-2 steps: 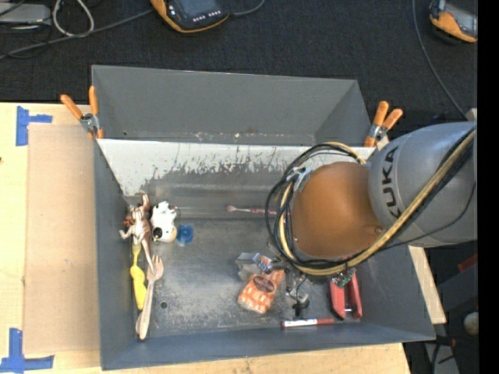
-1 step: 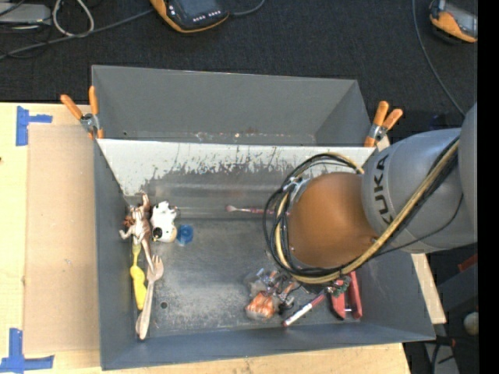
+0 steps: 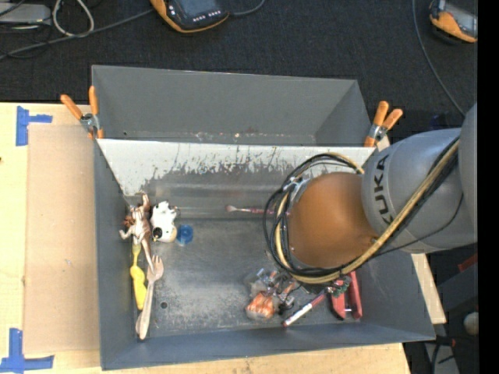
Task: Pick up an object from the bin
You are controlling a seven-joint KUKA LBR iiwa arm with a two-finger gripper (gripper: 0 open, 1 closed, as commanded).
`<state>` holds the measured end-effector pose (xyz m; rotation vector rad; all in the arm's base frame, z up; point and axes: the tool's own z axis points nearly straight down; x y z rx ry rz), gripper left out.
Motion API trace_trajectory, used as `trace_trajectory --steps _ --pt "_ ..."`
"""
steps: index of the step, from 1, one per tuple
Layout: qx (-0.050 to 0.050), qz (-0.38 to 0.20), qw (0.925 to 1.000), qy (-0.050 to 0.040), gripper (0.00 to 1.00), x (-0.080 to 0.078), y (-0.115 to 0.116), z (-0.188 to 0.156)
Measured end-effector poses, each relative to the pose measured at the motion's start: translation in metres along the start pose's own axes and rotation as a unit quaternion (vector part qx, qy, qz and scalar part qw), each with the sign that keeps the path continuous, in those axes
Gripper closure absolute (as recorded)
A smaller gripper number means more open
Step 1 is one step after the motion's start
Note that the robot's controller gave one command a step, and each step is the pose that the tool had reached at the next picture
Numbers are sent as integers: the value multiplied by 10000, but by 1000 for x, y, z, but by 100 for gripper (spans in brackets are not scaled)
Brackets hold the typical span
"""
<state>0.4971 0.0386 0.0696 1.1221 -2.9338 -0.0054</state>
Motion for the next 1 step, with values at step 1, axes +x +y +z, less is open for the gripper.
trace_trajectory --steps 1 --pt "-40 1 10000 44 100 2 3 -29"
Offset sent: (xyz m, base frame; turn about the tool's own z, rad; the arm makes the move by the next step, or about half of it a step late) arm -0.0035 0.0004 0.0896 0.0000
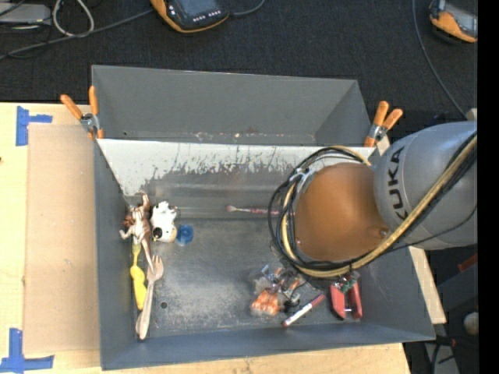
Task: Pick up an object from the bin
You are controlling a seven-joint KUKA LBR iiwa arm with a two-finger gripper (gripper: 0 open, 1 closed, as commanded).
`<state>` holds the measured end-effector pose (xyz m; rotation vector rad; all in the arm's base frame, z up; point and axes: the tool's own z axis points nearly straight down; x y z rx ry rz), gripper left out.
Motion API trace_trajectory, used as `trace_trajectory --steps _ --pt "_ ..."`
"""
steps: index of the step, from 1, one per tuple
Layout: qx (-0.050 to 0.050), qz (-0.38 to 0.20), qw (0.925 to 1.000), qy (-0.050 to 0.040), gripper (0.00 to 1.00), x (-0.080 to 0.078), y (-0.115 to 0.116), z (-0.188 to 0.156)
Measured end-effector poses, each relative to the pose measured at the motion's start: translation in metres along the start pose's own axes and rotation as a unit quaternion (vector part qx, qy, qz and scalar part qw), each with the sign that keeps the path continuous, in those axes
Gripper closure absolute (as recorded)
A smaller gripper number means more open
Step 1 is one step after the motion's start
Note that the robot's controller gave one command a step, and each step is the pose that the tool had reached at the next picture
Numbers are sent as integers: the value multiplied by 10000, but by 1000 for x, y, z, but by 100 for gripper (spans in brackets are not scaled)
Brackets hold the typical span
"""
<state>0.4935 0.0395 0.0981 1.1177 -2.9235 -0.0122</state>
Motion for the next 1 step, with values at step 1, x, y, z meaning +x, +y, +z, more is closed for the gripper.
trace_trajectory --steps 1 --pt "10 5 10000 -17 100 -1 0 -40"
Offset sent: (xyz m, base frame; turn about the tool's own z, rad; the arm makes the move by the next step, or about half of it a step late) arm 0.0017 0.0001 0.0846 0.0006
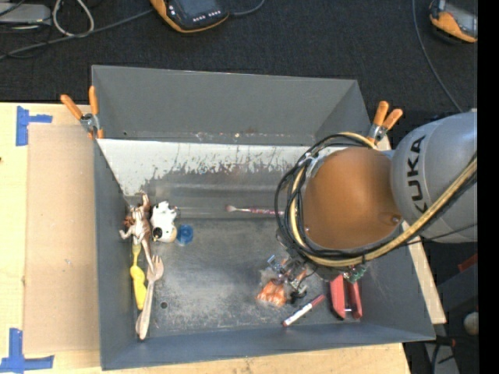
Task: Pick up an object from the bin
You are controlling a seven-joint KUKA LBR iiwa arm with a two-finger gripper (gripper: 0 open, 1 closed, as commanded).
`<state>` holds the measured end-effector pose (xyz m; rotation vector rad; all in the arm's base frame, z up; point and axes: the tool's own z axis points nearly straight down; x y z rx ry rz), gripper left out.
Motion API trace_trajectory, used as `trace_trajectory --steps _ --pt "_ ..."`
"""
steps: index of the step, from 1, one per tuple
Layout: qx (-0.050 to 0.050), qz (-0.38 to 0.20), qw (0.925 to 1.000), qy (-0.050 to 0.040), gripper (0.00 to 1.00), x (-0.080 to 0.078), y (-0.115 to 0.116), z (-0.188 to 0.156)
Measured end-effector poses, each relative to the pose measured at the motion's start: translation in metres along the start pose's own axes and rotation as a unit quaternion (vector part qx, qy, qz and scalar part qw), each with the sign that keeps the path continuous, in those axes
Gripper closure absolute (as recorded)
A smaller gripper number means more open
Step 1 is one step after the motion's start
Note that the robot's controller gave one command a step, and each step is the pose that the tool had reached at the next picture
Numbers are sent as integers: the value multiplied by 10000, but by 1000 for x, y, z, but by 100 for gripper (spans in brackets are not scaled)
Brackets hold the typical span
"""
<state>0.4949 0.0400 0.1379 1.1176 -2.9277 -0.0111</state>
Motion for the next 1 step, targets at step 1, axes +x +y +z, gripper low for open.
trace_trajectory --steps 1 --pt "-5 10 10000 -3 100 0 1 -40"
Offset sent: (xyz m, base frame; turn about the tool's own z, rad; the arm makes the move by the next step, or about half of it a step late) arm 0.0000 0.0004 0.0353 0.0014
